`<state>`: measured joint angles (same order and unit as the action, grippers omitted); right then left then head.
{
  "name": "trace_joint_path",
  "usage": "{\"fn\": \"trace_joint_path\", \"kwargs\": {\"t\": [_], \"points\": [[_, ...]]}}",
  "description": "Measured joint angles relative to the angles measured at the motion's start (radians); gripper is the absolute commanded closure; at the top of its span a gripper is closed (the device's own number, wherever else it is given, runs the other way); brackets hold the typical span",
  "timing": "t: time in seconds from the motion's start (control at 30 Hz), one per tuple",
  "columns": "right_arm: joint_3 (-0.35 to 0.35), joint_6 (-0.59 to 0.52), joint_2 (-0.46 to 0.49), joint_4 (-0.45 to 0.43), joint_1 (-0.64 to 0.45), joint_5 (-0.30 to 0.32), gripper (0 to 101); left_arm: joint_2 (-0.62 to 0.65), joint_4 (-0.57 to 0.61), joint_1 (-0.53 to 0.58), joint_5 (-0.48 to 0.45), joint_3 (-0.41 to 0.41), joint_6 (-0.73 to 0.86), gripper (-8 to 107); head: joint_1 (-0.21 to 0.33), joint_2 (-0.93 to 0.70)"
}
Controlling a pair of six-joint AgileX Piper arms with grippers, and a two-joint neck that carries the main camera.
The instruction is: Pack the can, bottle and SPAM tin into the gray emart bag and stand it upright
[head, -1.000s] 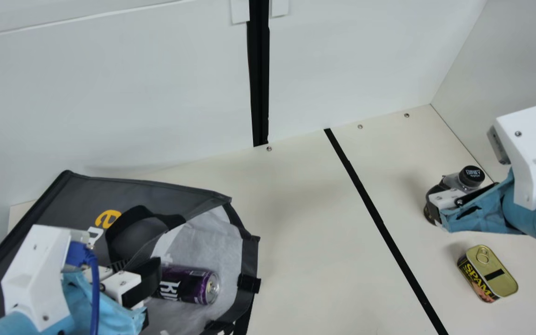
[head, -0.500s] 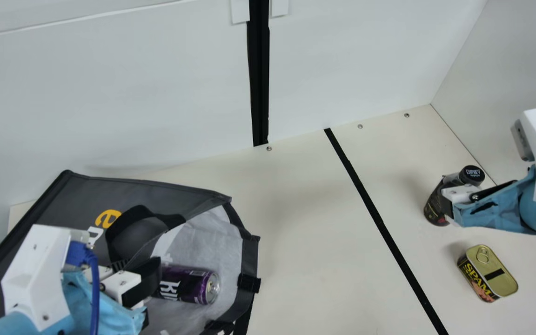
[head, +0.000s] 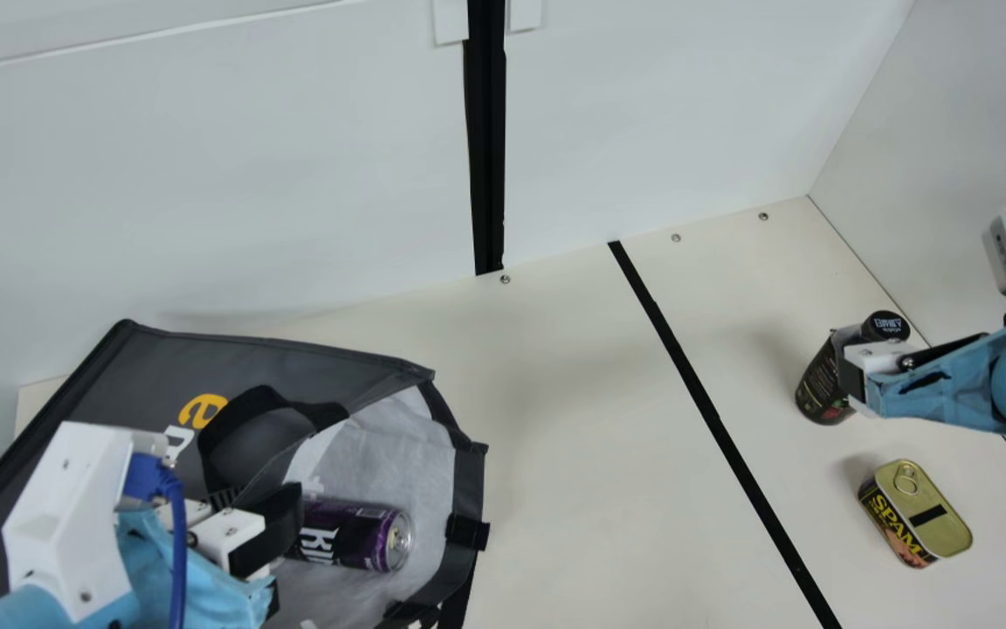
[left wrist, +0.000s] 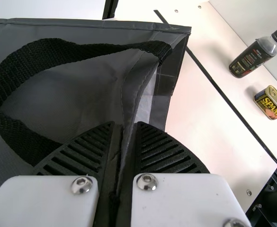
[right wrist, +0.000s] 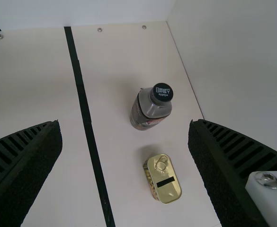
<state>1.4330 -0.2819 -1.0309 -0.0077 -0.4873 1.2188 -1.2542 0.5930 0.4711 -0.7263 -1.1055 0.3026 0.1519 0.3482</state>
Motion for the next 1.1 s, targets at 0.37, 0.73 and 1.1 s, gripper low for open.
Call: {"fn": "trace_joint_path", "kwargs": {"t": [0.37, 0.73, 1.1], "points": [[0.005, -0.055, -0.04, 0.044, -0.055, 0.0, 6, 0.0, 0.0, 0.0, 0.0, 0.0, 0.0, 107, 0.0, 0.0], [0.02, -0.132, -0.118, 0.095, -0.141, -0.013, 6, 0.0, 0.0, 0.0, 0.0, 0.0, 0.0, 107, 0.0, 0.0], [0.005, -0.169, -0.208, 0.113, -0.18, -0.071, 6, 0.0, 0.0, 0.0, 0.0, 0.0, 0.0, 107, 0.0, 0.0]]}}
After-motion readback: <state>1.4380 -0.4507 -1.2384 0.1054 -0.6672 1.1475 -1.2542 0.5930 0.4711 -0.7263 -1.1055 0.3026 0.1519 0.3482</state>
